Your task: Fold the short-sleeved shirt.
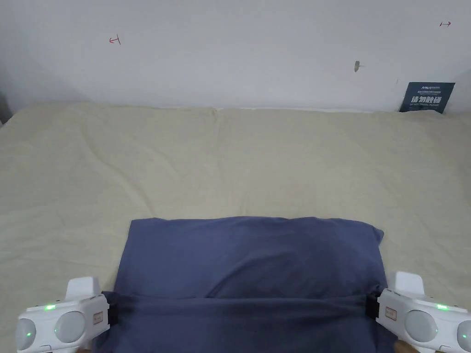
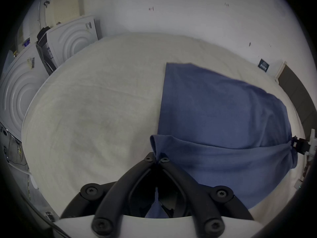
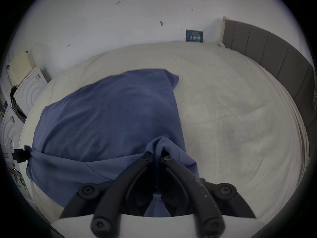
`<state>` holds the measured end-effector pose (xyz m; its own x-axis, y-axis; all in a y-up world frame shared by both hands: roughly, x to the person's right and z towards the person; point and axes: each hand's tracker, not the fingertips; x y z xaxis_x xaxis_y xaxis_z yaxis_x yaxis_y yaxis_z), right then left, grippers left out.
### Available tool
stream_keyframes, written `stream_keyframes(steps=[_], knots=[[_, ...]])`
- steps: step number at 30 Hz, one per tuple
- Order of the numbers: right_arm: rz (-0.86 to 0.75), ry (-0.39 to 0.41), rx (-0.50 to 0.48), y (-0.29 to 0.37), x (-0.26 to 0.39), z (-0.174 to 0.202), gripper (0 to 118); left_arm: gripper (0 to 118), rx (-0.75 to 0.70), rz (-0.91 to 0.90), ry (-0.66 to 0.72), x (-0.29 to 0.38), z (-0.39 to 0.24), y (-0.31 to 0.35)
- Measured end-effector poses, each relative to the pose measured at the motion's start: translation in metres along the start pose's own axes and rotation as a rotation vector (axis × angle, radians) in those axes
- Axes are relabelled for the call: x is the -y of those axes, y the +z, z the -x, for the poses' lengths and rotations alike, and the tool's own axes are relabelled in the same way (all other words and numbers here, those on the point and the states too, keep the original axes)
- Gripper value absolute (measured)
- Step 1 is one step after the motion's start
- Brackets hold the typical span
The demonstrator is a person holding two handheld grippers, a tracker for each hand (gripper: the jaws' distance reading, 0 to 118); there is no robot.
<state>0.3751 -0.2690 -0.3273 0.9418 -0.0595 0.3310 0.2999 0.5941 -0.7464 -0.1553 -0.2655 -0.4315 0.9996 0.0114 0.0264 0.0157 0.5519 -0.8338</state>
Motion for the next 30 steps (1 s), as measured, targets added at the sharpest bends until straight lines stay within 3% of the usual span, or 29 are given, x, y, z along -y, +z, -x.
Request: stream_keyframes(steps=[2,3,4,5,6,7,8,11,15,23,25,26,27,29,30], knots=[[0.023,-0.001,0.003,-0.004,0.000,0.001,11,2,-0.004,0.024,0.009,0.001,-0.001,-0.004],[0.024,0.002,0.002,-0.008,0.000,0.001,14,7,-0.006,0.014,0.014,0.001,-0.001,-0.001],[0.023,0.006,0.006,0.002,-0.005,-0.001,23,21,-0.008,0.012,0.015,0.000,-0.003,0.003],[0.014,0.012,0.005,-0.001,-0.004,-0.004,41,47,-0.014,0.009,0.012,-0.001,-0.004,0.007],[-0.006,0.020,0.006,0.007,-0.006,-0.005,74,91,-0.017,0.003,0.007,-0.001,-0.005,0.012],[-0.025,0.026,0.012,0.014,-0.008,-0.005,95,113,-0.012,-0.001,0.002,0.000,-0.005,0.019],[-0.063,0.025,0.014,0.026,-0.008,-0.005,109,118,-0.004,-0.026,0.002,0.000,-0.007,0.030],[-0.230,0.023,-0.039,0.074,-0.007,-0.005,111,110,0.038,-0.177,0.010,0.000,-0.013,0.075],[-0.424,0.040,-0.067,0.164,0.006,0.008,112,110,0.082,-0.352,0.018,0.011,-0.021,0.137],[-0.673,0.114,-0.008,0.257,0.053,0.017,111,107,0.061,-0.658,0.012,0.054,-0.041,0.220],[-0.706,0.123,-0.006,0.266,0.062,0.016,94,92,0.069,-0.682,0.009,0.065,-0.044,0.231],[-0.718,0.125,-0.002,0.271,0.066,0.018,79,80,0.079,-0.690,0.010,0.070,-0.044,0.235],[-0.725,0.128,0.004,0.277,0.070,0.019,51,55,0.099,-0.702,0.008,0.073,-0.044,0.236],[-0.734,0.126,0.023,0.279,0.073,0.019,16,3,0.097,-0.707,0.011,0.080,-0.047,0.240],[-0.737,0.126,0.022,0.280,0.074,0.018,8,1,0.071,-0.707,0.005,0.083,-0.045,0.240]])
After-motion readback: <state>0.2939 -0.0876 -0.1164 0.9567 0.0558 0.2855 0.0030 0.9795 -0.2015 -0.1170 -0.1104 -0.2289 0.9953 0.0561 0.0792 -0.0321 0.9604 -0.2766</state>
